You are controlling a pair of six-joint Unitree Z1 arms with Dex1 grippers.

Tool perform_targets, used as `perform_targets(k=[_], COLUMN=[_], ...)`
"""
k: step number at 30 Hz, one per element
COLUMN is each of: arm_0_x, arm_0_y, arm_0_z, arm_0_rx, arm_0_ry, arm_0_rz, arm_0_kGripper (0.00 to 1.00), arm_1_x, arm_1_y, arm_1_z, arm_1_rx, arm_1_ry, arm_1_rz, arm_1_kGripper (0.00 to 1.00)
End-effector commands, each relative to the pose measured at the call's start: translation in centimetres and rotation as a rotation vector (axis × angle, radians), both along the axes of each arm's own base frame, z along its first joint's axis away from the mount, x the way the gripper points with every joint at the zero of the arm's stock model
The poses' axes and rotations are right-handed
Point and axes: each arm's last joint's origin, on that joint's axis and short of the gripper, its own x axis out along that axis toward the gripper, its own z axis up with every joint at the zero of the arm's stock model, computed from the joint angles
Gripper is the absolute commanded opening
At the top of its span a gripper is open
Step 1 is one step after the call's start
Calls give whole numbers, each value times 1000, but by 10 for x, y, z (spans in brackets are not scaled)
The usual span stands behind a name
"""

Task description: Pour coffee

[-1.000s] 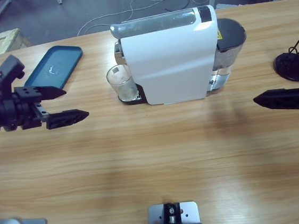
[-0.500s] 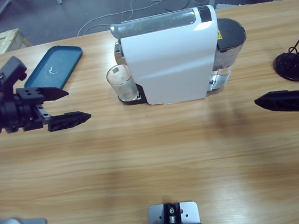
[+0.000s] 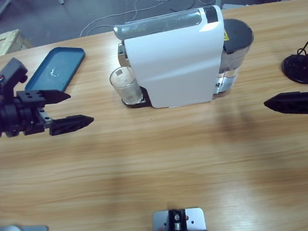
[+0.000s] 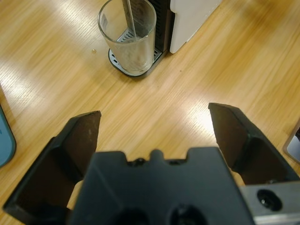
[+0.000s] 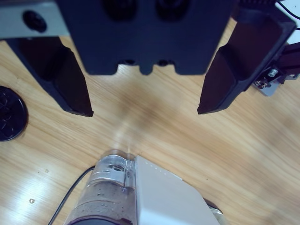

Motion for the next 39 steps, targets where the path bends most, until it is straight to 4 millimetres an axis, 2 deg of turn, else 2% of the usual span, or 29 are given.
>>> perform_targets(k=[1,12,39], arm_0_x=[-2,4,10], arm_0_y=[-2,-7,-11], arm_0_z=[0,8,6], arm_0_rx=[-8,-21,-8], arm_0_ry=[-1,-21,-14], arm_0_rz=[-27,-27,-23], arm_0_kGripper=[991,991,991], arm_1_x=[-6,-5,-3], arm_1_y=[-3,-2,0], arm_1_z=[-9,-12,-15], arm_1_rx=[-15,-23,-25], arm_1_ry=[17,26,31], arm_1_rz=[25,26,28], arm_1_kGripper=[1000,1000,1000])
